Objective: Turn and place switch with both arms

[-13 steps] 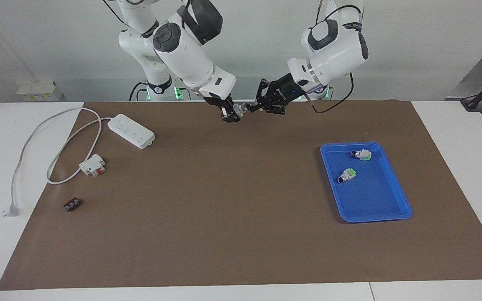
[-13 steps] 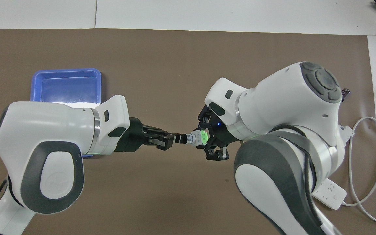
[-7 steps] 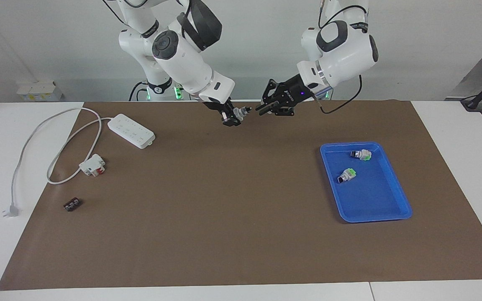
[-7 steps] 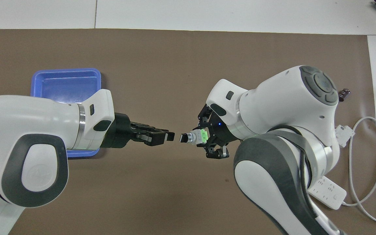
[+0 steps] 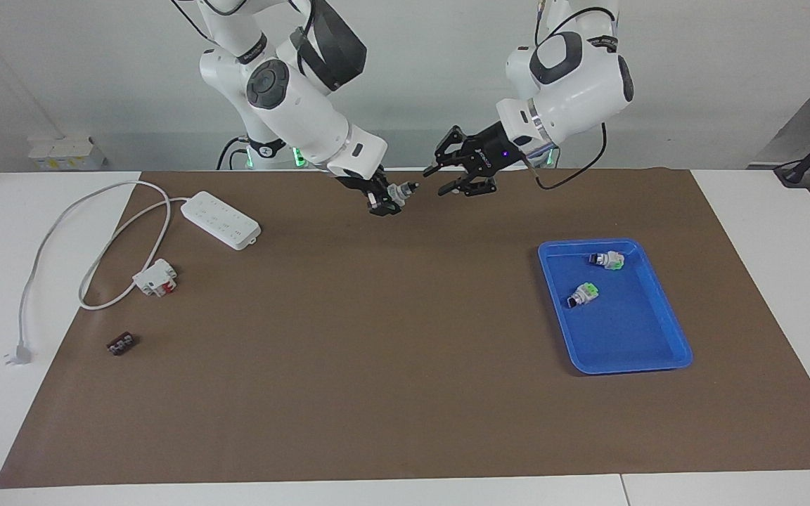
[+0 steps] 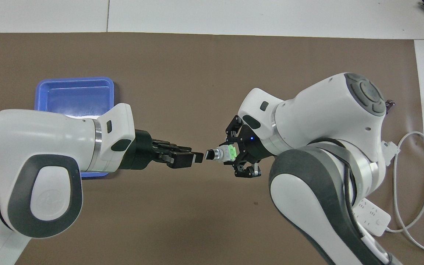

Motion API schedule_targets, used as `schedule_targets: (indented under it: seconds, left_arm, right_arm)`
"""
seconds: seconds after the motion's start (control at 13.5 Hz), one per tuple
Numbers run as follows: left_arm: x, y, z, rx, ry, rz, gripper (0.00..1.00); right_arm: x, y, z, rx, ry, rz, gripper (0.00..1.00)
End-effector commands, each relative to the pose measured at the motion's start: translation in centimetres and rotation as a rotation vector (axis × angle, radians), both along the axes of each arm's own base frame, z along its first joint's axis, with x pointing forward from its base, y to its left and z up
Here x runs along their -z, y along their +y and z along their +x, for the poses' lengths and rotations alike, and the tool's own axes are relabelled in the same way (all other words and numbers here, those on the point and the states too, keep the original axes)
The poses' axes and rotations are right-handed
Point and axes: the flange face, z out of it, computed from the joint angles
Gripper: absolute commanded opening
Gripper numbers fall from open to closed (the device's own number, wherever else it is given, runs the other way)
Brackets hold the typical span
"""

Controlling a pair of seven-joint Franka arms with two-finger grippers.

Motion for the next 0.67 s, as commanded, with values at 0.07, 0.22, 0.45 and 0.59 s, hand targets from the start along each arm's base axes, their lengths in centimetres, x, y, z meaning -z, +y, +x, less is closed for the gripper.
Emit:
schedule_targets:
  seconds: [0.07, 0.22, 0.45, 0.59]
  left_arm:
    - [-0.55, -1.73, -0.71, 0.022, -0.074, 0.052, 0.40]
    - [-0.81, -2.05, -0.69, 0.051, -0.112, 0.095, 0.39]
    - [-0.90, -2.04, -0.66, 0.051, -0.116, 0.095, 0.34]
    - [-1.15, -2.09, -0.54, 0.047, -0.121, 0.092, 0.33]
  right_arm:
    - [-0.36, 0.46, -0.64, 0.015, -0.015, 0.036, 0.00]
    - [-0.51, 0.61, -0.63, 0.025, -0.021, 0.037, 0.00]
    - [-0.51, 0.61, -0.63, 0.031, -0.018, 0.036, 0.00]
    - [-0.58, 0.61, -0.61, 0.032, -0.018, 0.037, 0.00]
